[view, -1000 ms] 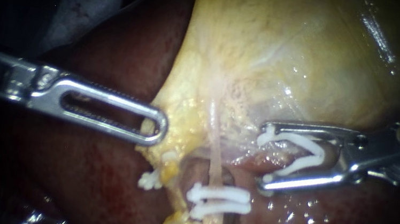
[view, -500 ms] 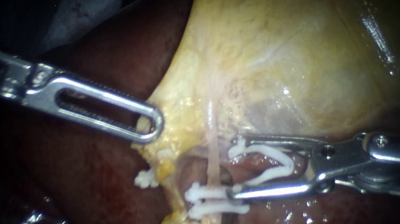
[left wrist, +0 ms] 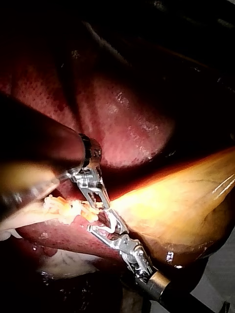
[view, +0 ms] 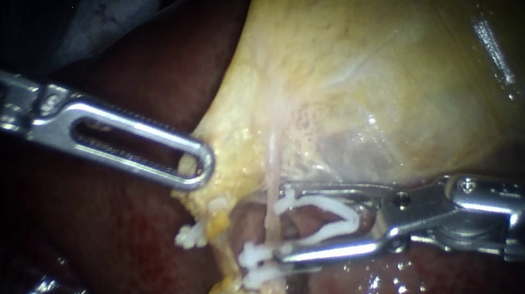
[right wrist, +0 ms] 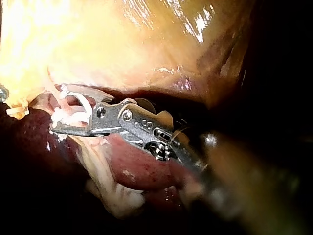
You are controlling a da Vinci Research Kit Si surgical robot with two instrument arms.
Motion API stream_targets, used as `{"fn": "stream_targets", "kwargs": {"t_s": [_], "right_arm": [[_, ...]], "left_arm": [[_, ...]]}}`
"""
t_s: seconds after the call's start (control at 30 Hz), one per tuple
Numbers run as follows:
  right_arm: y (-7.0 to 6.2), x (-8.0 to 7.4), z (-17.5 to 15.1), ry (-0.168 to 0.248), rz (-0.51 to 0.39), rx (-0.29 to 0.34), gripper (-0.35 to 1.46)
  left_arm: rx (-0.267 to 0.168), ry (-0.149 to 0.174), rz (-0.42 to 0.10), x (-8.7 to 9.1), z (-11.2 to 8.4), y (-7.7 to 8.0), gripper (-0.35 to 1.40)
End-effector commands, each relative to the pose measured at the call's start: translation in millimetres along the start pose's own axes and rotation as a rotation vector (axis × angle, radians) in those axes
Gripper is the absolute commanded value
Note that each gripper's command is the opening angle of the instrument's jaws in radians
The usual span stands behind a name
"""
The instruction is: Clipping third clip right tube
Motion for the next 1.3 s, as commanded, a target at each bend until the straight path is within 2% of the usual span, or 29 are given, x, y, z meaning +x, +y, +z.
{"fn": "stream_targets", "kwargs": {"t_s": [0.03, 0.5, 0.97, 1.3], "right_arm": [[0.2, 0.0, 0.0, 0.001, 0.0, 0.0, 0.53], [1.7, 0.3, 1.1, 0.003, 0.001, -0.007, 0.53], [1.5, 1.1, 3.6, -0.003, 0.001, 0.001, 0.51], [1.7, 1.8, 3.8, -0.002, 0.006, 0.002, 0.47]], "left_arm": [[0.0, 0.0, 0.0, 0.0, 0.0, 0.0, -0.35], [0.0, 0.0, -0.001, 0.1, -0.1, -0.3, -0.35], [0.0, 0.0, -0.001, 0.0, 0.0, -0.3, -0.35], [0.0, 0.0, 0.0, 0.0, 0.0, -0.1, -0.35]]}}
